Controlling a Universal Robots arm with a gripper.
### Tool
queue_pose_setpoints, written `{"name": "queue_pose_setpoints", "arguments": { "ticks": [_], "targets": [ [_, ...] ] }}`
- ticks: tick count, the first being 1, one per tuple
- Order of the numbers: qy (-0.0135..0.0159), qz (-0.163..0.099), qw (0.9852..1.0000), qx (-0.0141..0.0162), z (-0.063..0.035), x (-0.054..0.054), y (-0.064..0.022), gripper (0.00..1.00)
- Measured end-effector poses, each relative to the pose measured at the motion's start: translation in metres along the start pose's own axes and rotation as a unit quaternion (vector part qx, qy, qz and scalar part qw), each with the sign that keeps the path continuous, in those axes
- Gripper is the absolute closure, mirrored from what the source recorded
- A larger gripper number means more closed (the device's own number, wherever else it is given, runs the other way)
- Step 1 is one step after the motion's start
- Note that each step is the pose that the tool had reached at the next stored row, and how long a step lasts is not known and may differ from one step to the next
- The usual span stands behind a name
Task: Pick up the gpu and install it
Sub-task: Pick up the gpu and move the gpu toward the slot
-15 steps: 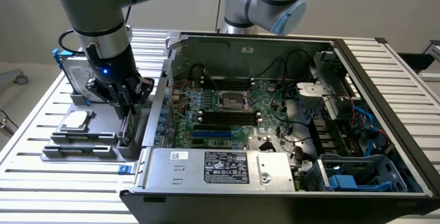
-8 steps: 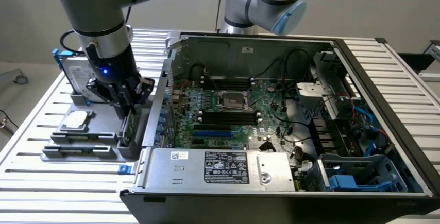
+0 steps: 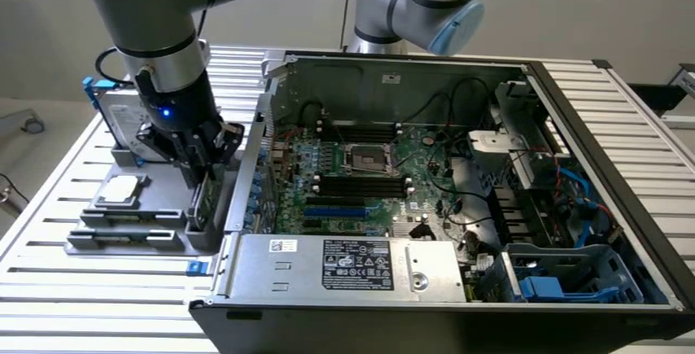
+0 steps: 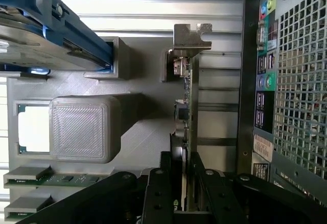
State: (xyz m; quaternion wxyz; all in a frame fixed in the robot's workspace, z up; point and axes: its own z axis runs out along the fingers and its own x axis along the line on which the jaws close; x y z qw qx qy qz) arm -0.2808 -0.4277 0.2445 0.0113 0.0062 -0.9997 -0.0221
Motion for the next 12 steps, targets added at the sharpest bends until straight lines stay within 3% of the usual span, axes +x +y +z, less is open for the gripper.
{"name": "queue_pose_setpoints", "arguments": {
  "ticks": [2,12],
  "targets": [
    [0.0012,0.000,1.0000,0.0011,-0.0097,0.000,0.0002,0.74],
    [0.0013,0.000,1.0000,0.0010,-0.0551,0.001,0.0022,0.74]
  ]
}}
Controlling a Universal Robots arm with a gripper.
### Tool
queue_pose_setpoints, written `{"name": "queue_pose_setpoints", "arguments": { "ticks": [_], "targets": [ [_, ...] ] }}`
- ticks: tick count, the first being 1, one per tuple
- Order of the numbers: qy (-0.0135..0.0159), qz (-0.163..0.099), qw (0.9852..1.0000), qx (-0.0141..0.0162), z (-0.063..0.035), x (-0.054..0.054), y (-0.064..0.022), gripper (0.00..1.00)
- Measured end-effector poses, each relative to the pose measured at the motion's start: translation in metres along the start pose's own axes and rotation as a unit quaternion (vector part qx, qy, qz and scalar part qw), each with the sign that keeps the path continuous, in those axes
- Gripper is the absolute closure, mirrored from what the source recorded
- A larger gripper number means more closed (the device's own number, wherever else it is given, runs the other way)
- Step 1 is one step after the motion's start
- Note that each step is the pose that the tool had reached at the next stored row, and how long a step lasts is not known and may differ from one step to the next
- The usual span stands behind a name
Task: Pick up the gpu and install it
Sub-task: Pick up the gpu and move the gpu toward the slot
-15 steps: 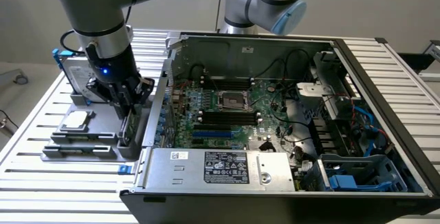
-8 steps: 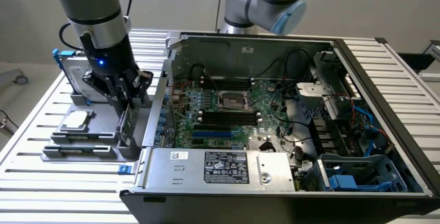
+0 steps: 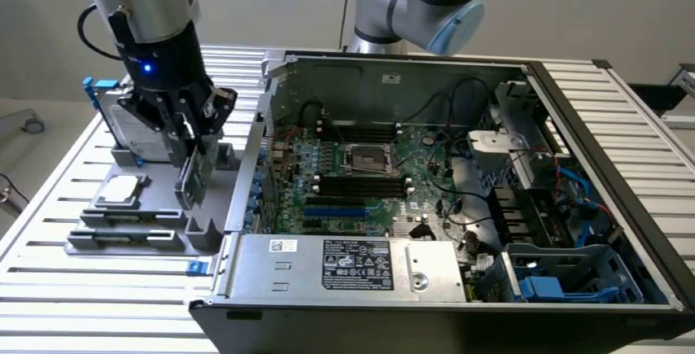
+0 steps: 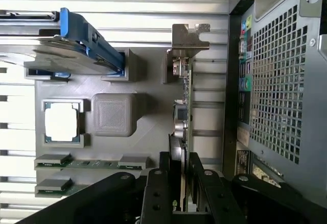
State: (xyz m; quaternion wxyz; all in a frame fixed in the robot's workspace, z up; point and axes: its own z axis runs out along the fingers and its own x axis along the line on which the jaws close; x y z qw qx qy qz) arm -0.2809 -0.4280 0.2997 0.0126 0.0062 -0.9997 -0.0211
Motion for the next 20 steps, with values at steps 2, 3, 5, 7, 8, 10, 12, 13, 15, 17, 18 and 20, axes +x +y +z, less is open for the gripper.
{"name": "queue_pose_setpoints", "arguments": {
  "ticks": [2,3,5,7,8,10,12,13,15,17,18,20],
  "targets": [
    [0.0000,0.000,1.0000,0.0000,-0.0090,0.000,0.0004,0.74],
    [-0.0001,0.000,1.0000,0.0000,-0.0134,0.000,0.0006,0.74],
    [0.0000,0.000,1.0000,0.0000,-0.0227,0.000,0.0010,0.74],
    [0.0000,0.000,1.0000,0.0000,-0.0318,0.000,0.0013,0.74],
    [0.0000,0.000,1.0000,0.0000,-0.0365,0.000,0.0015,0.74],
    [0.0000,0.000,1.0000,0.0000,-0.0456,-0.001,0.0019,0.74],
    [0.0000,0.000,1.0000,0.0000,-0.0547,-0.003,0.0023,0.74],
    [0.0000,0.000,1.0000,0.0000,-0.0592,-0.004,0.0024,0.74],
    [0.0000,0.000,1.0000,0.0000,-0.0682,-0.006,0.0028,0.74],
    [0.0000,0.000,1.0000,0.0000,-0.0776,-0.009,0.0031,0.74],
    [0.0000,0.000,1.0000,0.0000,-0.0821,-0.011,0.0033,0.74],
    [0.0000,0.000,1.0000,0.0000,-0.0913,-0.018,0.0036,0.74]
  ]
}}
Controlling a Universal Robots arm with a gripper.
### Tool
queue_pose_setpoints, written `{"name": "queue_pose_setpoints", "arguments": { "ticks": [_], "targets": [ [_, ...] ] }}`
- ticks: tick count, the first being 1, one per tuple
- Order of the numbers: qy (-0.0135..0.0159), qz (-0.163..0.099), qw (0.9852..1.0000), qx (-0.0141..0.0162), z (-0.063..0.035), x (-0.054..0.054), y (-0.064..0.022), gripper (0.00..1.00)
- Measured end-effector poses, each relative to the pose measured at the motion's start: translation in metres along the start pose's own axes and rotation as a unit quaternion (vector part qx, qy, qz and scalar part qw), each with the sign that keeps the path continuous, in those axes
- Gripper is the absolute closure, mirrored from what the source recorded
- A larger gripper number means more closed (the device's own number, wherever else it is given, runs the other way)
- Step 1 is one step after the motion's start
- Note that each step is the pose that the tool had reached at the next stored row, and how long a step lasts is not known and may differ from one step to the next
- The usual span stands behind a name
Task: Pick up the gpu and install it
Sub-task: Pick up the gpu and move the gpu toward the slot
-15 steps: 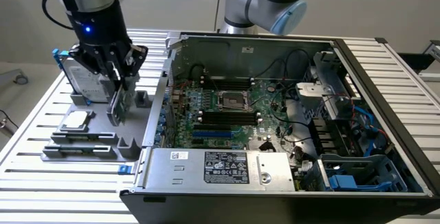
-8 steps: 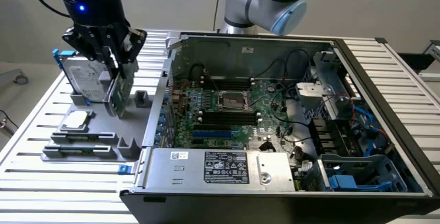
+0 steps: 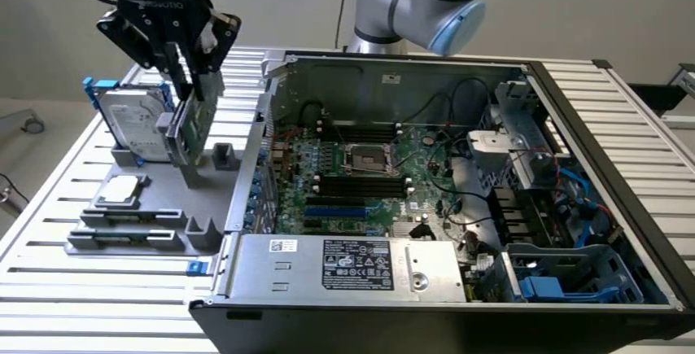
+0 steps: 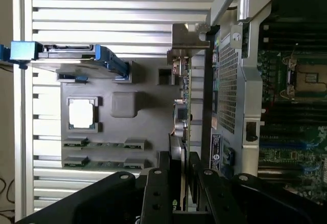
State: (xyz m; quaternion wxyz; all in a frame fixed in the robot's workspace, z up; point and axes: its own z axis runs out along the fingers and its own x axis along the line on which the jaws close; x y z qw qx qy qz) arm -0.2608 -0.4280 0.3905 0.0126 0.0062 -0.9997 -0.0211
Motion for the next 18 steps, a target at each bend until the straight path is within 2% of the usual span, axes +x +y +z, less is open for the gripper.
{"name": "queue_pose_setpoints", "arguments": {
  "ticks": [8,11,18],
  "targets": [
    [0.0008,0.000,1.0000,-0.0041,-0.0350,-0.036,0.0008,0.74],
    [0.0021,0.000,1.0000,-0.0047,-0.0382,-0.049,0.0007,0.74],
    [0.0023,0.000,1.0000,-0.0049,-0.0390,-0.081,0.0003,0.74]
  ]
}}
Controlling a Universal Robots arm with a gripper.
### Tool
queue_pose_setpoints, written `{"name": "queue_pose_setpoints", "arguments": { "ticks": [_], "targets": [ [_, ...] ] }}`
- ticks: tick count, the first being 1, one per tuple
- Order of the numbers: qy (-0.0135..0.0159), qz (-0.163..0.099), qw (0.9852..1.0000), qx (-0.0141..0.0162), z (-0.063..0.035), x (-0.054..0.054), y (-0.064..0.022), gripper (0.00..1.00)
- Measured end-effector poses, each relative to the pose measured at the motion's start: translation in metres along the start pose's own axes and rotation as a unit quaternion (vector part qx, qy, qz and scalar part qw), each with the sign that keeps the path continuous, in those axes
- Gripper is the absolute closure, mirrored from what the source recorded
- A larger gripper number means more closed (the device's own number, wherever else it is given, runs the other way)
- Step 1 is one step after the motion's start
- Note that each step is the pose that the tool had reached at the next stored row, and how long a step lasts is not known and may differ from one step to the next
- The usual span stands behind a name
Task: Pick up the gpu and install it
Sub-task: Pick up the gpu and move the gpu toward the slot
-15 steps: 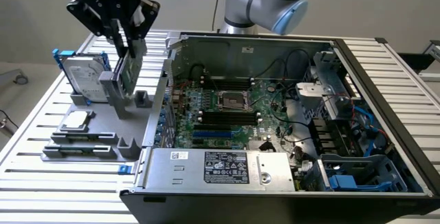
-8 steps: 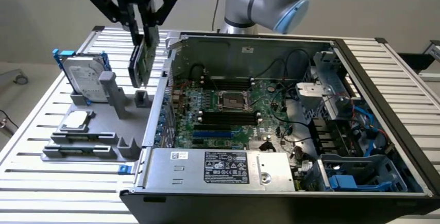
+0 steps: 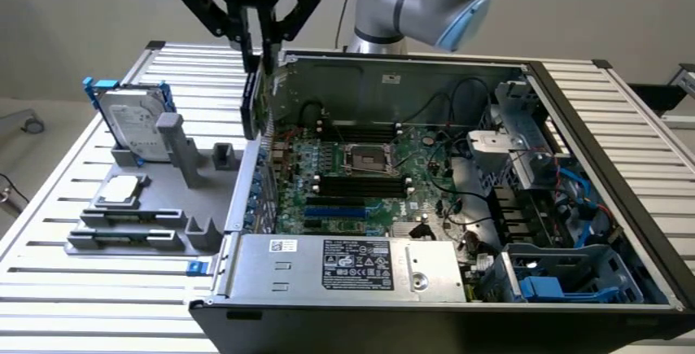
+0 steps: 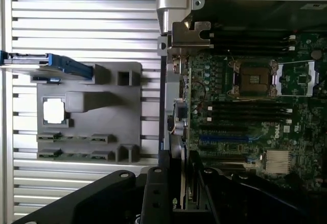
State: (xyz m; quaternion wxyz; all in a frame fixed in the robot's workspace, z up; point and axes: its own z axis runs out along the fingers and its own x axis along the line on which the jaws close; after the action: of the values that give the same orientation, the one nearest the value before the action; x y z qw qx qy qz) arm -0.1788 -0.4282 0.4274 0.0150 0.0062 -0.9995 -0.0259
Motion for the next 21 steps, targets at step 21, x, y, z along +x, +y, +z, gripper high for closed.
{"name": "queue_pose_setpoints", "arguments": {
  "ticks": [21],
  "targets": [
    [0.0000,0.000,1.0000,-0.0003,0.0052,-0.096,-0.0015,0.74]
  ]
}}
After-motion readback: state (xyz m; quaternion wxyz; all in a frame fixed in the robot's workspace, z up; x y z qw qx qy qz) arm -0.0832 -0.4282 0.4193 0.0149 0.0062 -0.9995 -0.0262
